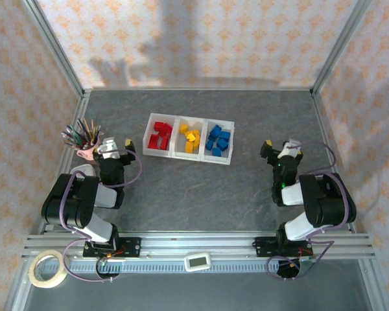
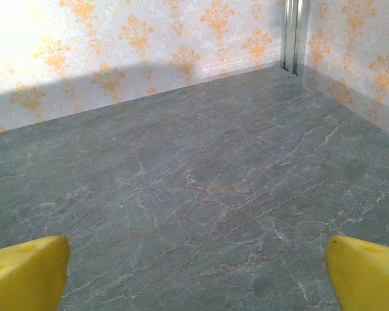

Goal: Sort the legos into containers by color
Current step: Reset both arms

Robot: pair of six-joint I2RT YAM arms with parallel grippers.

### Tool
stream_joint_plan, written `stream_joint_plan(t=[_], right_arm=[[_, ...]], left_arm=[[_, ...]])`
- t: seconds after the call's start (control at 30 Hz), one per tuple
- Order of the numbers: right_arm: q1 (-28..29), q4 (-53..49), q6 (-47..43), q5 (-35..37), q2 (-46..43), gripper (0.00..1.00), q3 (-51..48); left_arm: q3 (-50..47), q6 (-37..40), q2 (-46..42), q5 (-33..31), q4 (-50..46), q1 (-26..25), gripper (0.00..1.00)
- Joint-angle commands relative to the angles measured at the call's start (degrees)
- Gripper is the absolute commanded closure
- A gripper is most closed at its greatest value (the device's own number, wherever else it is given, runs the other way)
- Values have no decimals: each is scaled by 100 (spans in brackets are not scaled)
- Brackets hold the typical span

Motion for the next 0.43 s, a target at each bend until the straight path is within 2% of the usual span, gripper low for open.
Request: stream_joint_plan(t=[0.0, 0.4], right_arm=[[7, 134, -62, -53, -43, 0, 93], [-28, 100, -96, -228, -48, 0, 100]], left_arm=[[69, -83, 19, 1, 151, 36, 0], [90, -35, 19, 139, 96, 42, 0]])
